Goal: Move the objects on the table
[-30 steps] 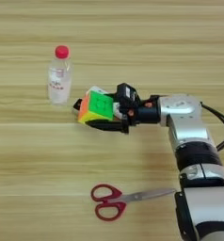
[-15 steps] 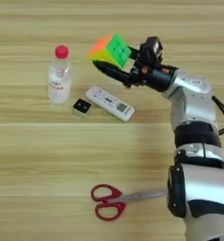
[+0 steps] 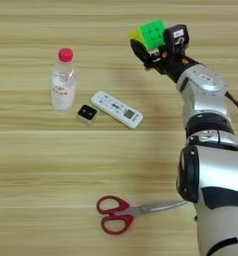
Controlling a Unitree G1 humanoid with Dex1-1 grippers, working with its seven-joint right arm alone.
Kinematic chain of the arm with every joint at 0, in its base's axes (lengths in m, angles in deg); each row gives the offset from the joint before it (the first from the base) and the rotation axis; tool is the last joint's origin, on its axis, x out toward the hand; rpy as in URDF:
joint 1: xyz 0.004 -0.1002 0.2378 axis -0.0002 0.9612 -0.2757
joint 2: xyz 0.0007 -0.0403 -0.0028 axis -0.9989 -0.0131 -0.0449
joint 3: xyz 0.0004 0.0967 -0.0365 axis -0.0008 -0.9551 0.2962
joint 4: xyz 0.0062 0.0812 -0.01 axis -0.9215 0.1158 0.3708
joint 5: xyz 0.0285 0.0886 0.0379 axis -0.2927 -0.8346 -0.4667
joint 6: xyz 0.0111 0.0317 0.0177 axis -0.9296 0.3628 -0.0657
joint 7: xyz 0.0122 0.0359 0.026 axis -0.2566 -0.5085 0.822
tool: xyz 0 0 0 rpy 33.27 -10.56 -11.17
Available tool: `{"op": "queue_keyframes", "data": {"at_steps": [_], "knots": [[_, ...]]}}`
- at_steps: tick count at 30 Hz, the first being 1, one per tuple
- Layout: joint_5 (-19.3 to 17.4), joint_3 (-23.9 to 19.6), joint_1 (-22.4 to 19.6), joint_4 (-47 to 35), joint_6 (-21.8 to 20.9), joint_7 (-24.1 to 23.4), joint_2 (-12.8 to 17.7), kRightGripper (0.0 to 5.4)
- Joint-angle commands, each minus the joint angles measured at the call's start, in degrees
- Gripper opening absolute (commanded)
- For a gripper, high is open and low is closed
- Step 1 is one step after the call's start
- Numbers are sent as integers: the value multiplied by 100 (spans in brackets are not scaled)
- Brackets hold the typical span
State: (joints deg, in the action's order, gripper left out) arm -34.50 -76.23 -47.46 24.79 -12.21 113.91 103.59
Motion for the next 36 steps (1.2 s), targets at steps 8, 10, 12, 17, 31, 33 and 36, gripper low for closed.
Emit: {"op": "queue_keyframes", "data": {"at_steps": [8,10,12,17,31,33,36], "knots": [[1071,692,-586,447,113,-790,380,332],[1125,725,-564,518,161,-748,367,332],[1126,725,-551,573,219,-699,351,332],[1170,713,-487,710,369,-632,340,332],[1414,821,-238,915,725,-546,370,332],[1441,820,-207,930,759,-537,370,332],[1490,845,-178,947,812,-518,365,332]]}}
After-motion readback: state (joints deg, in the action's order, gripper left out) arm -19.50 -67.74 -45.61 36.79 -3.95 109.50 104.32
